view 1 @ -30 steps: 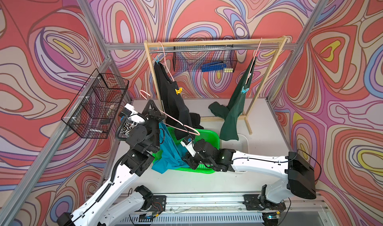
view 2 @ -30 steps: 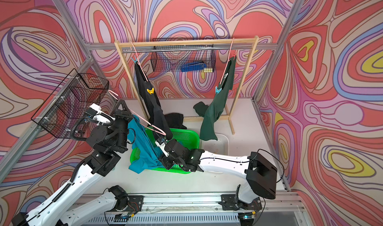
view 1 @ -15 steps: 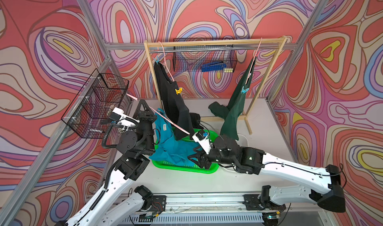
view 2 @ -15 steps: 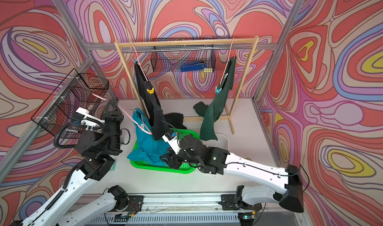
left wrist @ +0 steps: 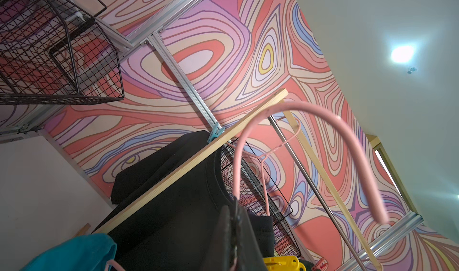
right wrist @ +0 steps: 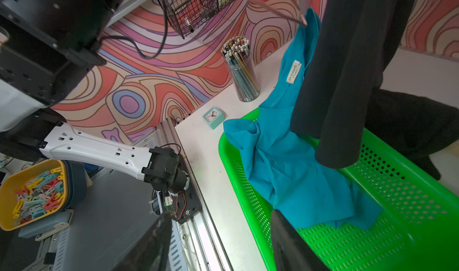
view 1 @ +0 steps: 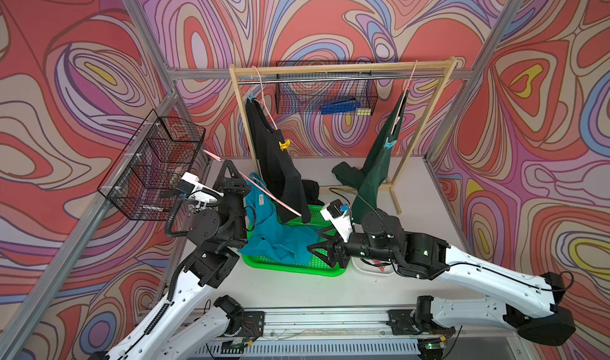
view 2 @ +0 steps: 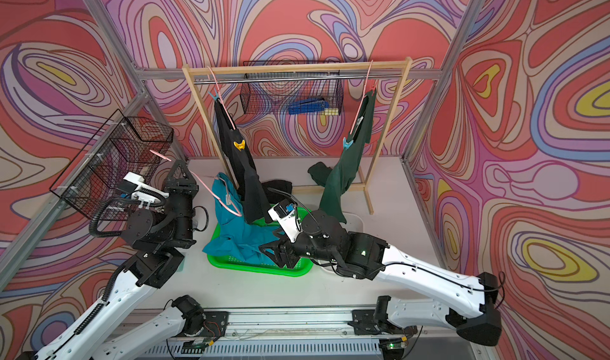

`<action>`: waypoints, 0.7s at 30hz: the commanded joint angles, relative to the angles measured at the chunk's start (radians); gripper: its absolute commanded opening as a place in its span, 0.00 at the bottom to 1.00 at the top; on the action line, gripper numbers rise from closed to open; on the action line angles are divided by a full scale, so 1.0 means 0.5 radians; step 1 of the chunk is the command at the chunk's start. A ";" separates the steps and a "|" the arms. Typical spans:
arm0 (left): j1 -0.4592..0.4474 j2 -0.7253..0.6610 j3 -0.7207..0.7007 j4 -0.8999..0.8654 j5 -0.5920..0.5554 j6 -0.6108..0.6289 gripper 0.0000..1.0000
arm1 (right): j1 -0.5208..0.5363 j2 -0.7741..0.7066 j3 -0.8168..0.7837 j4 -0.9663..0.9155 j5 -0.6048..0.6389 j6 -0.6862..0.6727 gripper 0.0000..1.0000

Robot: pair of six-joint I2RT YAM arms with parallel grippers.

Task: Remove the clothespins securing t-shirts to the hanger
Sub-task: Remove the T-shirt from the hanger.

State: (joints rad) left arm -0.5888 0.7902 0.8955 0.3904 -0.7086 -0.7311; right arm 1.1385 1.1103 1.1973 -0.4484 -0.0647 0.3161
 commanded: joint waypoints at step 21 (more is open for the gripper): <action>0.008 -0.163 -0.217 -0.298 0.435 0.200 0.00 | 0.006 0.037 0.318 0.030 0.014 -0.231 0.59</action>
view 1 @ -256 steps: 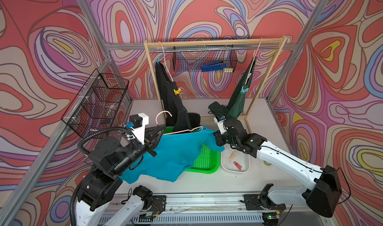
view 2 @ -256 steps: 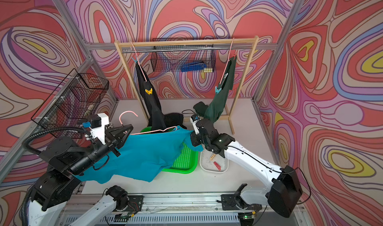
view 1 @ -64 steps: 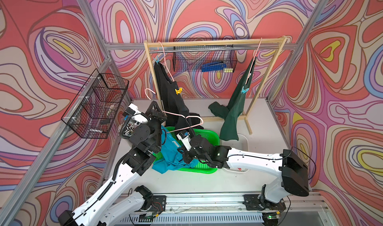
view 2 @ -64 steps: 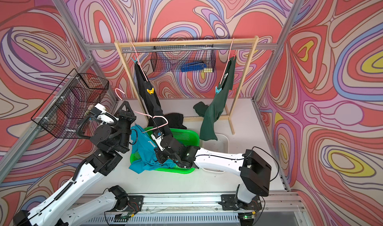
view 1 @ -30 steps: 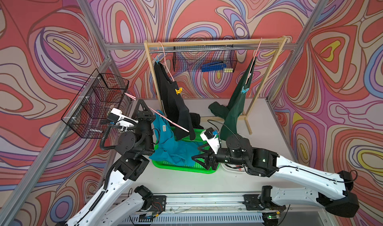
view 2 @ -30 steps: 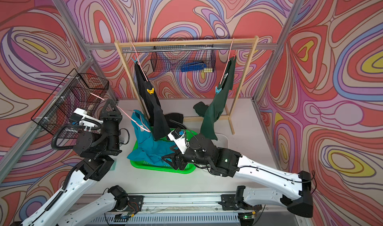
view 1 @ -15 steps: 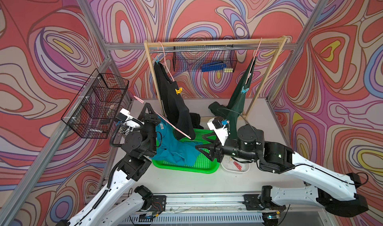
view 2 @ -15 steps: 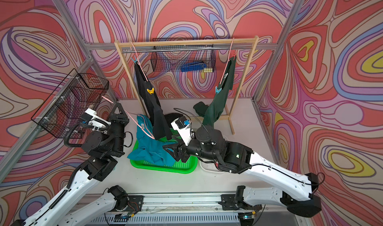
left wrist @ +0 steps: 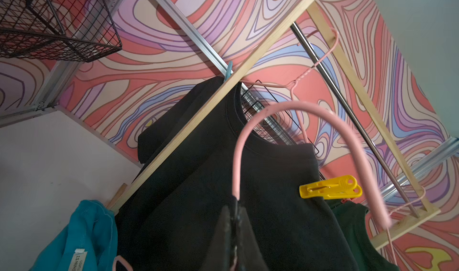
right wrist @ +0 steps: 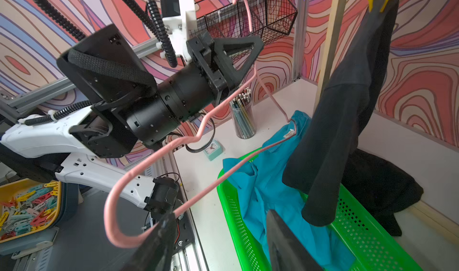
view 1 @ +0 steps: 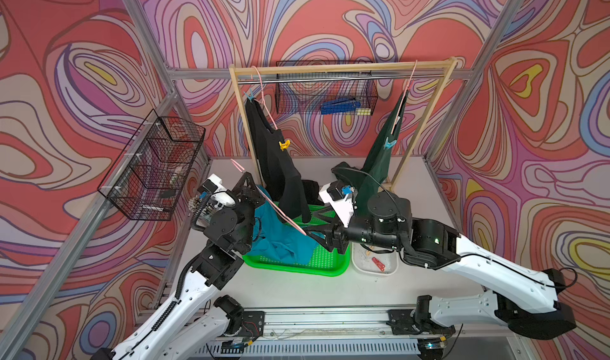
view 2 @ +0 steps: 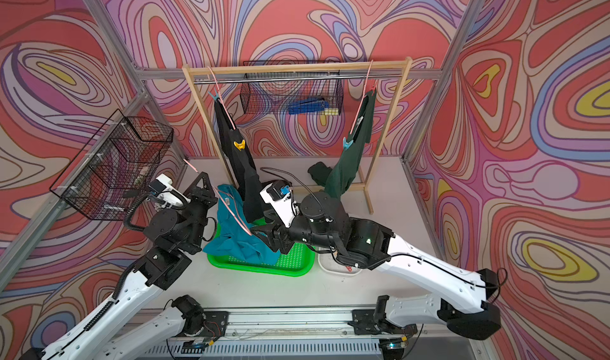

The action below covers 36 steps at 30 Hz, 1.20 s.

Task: Remove the clothespins securing t-shirts to the hanger
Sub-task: Remove the T-shirt from the hanger, then place the hanger on the clothes rail.

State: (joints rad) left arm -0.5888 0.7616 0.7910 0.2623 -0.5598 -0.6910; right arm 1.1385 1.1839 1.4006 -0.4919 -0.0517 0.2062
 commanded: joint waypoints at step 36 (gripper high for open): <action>0.009 -0.392 0.536 -1.163 2.067 0.540 0.00 | -0.625 0.191 -0.964 1.220 -1.054 0.417 0.66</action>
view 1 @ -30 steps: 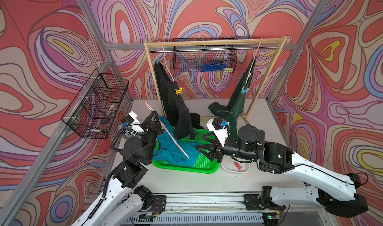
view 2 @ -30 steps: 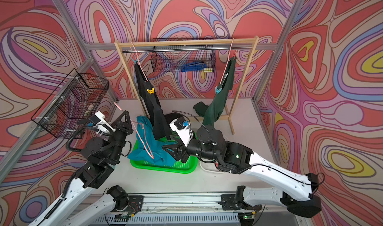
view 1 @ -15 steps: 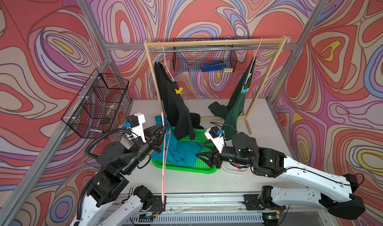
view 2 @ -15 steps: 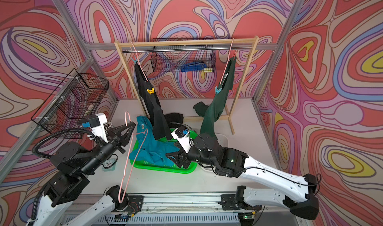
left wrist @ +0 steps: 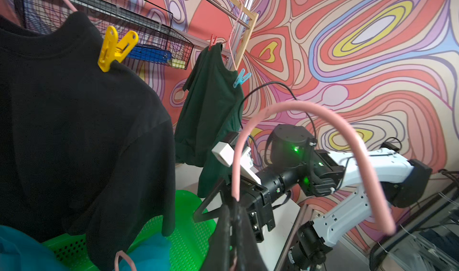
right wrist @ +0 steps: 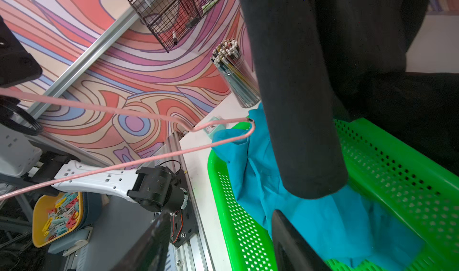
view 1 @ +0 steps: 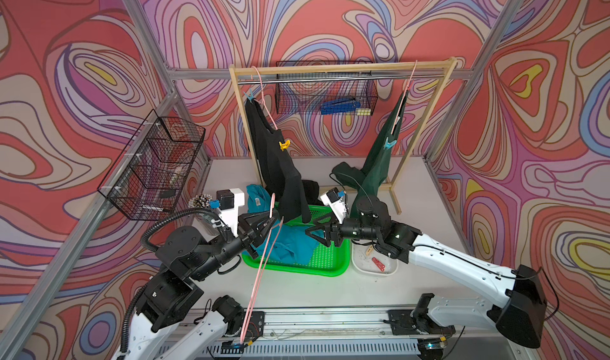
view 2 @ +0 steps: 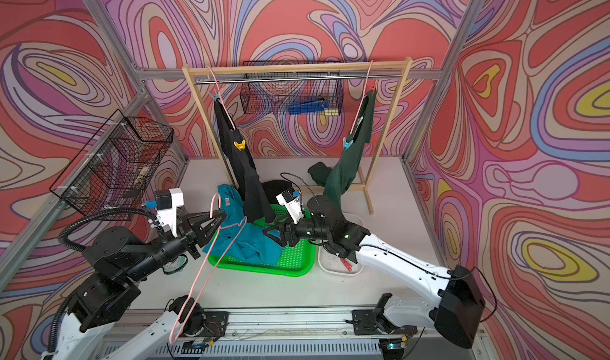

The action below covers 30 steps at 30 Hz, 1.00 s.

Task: Remove the clothespins securing t-shirts to the hanger
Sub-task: Place the hanger on the clothes rail.

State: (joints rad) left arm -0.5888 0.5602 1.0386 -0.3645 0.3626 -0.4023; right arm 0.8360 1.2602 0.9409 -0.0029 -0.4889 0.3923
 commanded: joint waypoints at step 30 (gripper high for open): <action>0.009 -0.010 -0.043 0.456 0.487 -0.435 0.00 | -0.077 0.044 -0.301 0.585 -0.230 -0.089 0.63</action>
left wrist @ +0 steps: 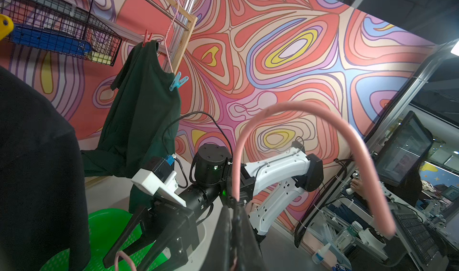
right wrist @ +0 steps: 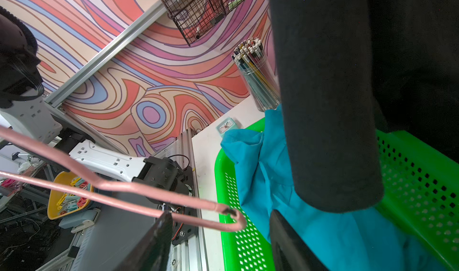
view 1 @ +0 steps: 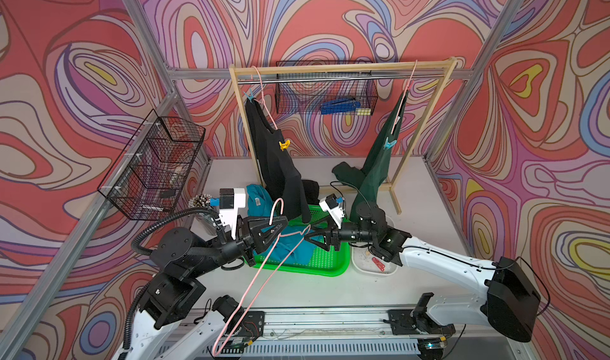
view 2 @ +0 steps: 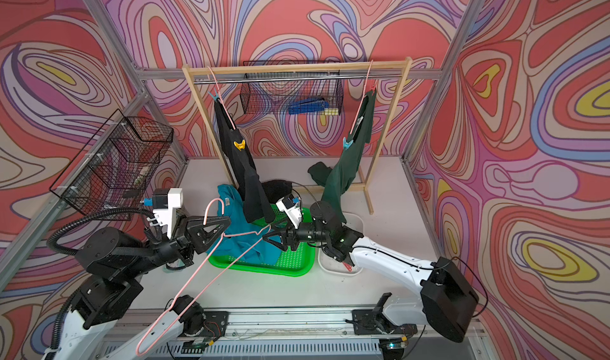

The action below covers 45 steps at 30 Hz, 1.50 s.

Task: Remove the clothespins securing t-shirts to the hanger
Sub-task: Place the hanger on the clothes rail.

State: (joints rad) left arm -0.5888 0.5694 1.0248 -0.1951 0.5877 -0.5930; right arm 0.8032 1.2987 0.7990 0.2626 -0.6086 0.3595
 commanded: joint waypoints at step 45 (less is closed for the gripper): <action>0.008 -0.024 0.132 -0.353 -0.614 0.149 0.85 | -0.014 -0.772 -0.176 -0.626 0.563 -0.019 0.00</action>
State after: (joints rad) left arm -0.5873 0.5518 1.0443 -0.2638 0.3862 -0.5873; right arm 0.7971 0.9985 0.7280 0.0917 -0.4469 0.3599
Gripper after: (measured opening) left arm 0.786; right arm 0.087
